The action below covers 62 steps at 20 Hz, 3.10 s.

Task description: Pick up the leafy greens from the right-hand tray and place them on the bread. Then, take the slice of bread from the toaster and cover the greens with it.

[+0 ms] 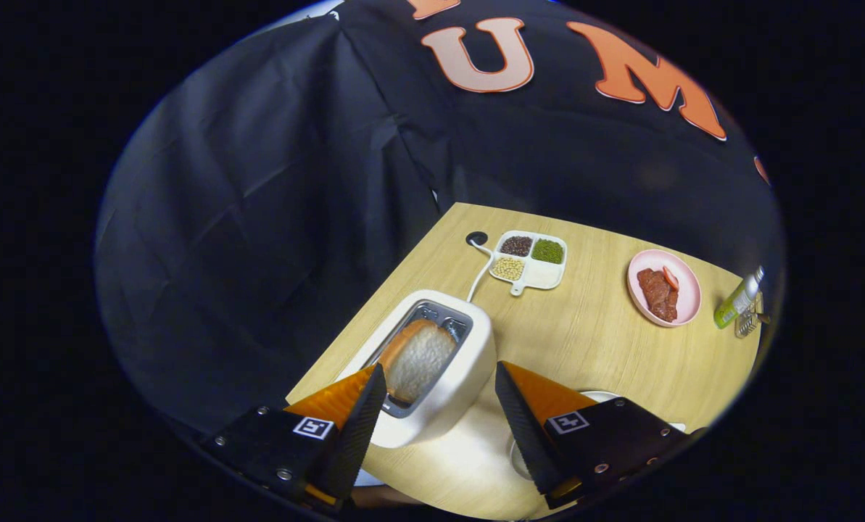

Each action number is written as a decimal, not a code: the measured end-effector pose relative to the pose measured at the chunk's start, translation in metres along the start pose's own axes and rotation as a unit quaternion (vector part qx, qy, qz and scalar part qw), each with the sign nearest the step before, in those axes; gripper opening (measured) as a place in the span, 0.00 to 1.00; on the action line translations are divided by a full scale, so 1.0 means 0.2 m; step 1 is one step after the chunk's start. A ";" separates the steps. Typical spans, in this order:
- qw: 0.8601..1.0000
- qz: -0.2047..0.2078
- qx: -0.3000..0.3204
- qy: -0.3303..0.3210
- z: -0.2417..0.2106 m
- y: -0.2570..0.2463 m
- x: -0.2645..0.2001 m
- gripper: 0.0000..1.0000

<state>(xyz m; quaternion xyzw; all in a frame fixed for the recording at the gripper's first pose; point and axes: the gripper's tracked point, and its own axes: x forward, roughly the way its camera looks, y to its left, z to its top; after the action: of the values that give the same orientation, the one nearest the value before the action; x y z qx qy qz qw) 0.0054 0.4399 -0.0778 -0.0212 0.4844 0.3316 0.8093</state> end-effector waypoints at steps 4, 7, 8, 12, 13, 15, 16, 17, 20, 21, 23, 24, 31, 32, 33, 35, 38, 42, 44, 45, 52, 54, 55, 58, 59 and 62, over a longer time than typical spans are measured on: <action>1.000 -0.012 -0.004 0.024 0.02 0.05 0.11 0.91; 0.999 -0.009 0.010 0.037 0.04 0.09 0.18 0.89; 0.999 -0.008 0.018 0.042 0.04 0.10 0.21 0.88; 0.997 -0.013 0.026 0.069 0.00 0.09 0.31 0.79; 0.997 -0.016 0.026 0.075 -0.02 0.08 0.31 0.76; 0.996 -0.019 0.029 0.087 -0.05 0.07 0.34 0.69; 0.995 -0.018 0.034 0.091 -0.06 0.08 0.35 0.64; 0.995 -0.020 0.034 0.093 -0.06 0.08 0.36 0.58; 0.995 -0.028 0.027 0.087 -0.07 0.05 0.37 0.42; 0.995 -0.029 0.026 0.087 -0.07 0.05 0.37 0.37; 0.996 -0.020 0.041 0.082 -0.07 0.05 0.36 0.30; 0.995 -0.020 0.058 0.075 -0.06 0.05 0.36 0.29; 0.995 0.009 0.095 0.018 0.03 0.03 0.21 0.13; 0.995 0.012 0.102 0.008 0.04 0.03 0.18 0.13; 0.994 0.015 0.106 0.002 0.04 0.03 0.15 0.13; 0.993 0.021 0.113 -0.009 0.05 0.01 0.09 0.13; 0.991 0.037 0.124 -0.034 0.06 -0.01 0.01 0.13; 0.987 0.059 0.138 -0.062 0.08 -0.03 -0.12 0.13; 0.985 0.066 0.142 -0.072 0.06 -0.06 -0.17 0.13; 0.984 0.068 0.143 -0.076 0.05 -0.08 -0.20 0.13; 0.977 0.074 0.177 -0.093 -0.09 -0.30 -0.31 0.13; 0.973 0.070 0.195 -0.102 -0.13 -0.39 -0.32 0.13; 0.972 0.069 0.202 -0.100 -0.16 -0.43 -0.32 0.13; 0.968 0.074 0.218 -0.099 -0.25 -0.51 -0.35 0.13; 0.968 0.074 0.219 -0.102 -0.26 -0.54 -0.36 0.13; 0.967 0.069 0.216 -0.113 -0.31 -0.61 -0.39 0.13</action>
<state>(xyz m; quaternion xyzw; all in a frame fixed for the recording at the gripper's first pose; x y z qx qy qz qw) 0.0018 0.2822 -0.0827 0.2250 0.4505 0.2742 0.8193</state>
